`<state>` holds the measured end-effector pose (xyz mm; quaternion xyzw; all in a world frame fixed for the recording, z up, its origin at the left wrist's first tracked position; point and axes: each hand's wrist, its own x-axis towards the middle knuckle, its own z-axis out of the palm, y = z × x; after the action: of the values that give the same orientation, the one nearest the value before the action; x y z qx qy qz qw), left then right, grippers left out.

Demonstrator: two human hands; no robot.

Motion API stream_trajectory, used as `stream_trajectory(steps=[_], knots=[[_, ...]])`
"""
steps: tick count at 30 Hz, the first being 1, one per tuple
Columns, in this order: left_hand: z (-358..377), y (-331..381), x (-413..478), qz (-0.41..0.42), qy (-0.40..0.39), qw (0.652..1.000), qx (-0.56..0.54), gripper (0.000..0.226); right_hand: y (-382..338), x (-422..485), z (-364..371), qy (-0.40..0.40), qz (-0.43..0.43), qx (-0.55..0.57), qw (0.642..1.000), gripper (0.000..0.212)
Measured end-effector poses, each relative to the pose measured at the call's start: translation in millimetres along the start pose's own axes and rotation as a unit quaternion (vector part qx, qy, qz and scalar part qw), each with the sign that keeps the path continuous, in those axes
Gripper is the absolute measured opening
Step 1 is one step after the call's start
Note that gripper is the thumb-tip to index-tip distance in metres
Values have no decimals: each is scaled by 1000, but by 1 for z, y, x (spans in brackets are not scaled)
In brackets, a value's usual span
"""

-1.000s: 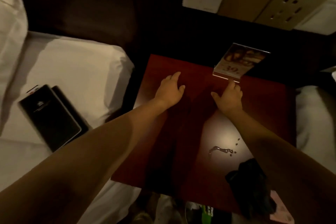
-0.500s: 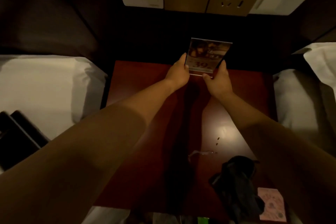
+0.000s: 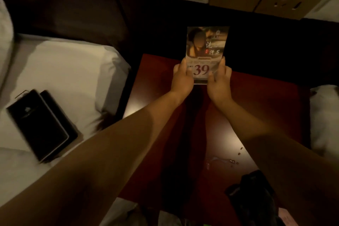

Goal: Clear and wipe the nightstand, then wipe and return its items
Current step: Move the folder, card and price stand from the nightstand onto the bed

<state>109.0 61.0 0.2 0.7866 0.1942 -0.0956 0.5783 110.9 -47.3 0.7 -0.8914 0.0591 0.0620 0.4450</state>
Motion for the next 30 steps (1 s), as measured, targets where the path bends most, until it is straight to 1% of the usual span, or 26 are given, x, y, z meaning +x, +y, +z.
stream_trajectory(steps=[4,8,13,15,17,19,22,25,30], knots=[[-48,-16,-17,-10,71,995,-69,45,-36,-13,37,-39,-46,-1,998,60],[-100,-38,-35,2,131,986,-103,42,-74,-32,79,-93,-74,-21,993,60],[-168,-59,-58,-35,199,972,-119,46,-123,-55,138,-151,-109,-53,981,61],[-199,-67,-68,-36,220,969,-106,48,-144,-69,164,-175,-117,-50,976,60],[-232,-78,-82,-54,245,964,-92,49,-164,-87,190,-204,-127,-43,970,59],[-265,-91,-100,-73,278,953,-92,49,-184,-107,218,-236,-139,-44,961,58],[-315,-111,-131,-89,337,933,-85,42,-214,-145,262,-292,-143,-56,944,56],[-360,-133,-158,-138,386,909,-77,35,-237,-181,300,-342,-152,-69,925,55],[-420,-168,-189,-189,431,876,-107,35,-271,-230,354,-396,-169,-70,900,47]])
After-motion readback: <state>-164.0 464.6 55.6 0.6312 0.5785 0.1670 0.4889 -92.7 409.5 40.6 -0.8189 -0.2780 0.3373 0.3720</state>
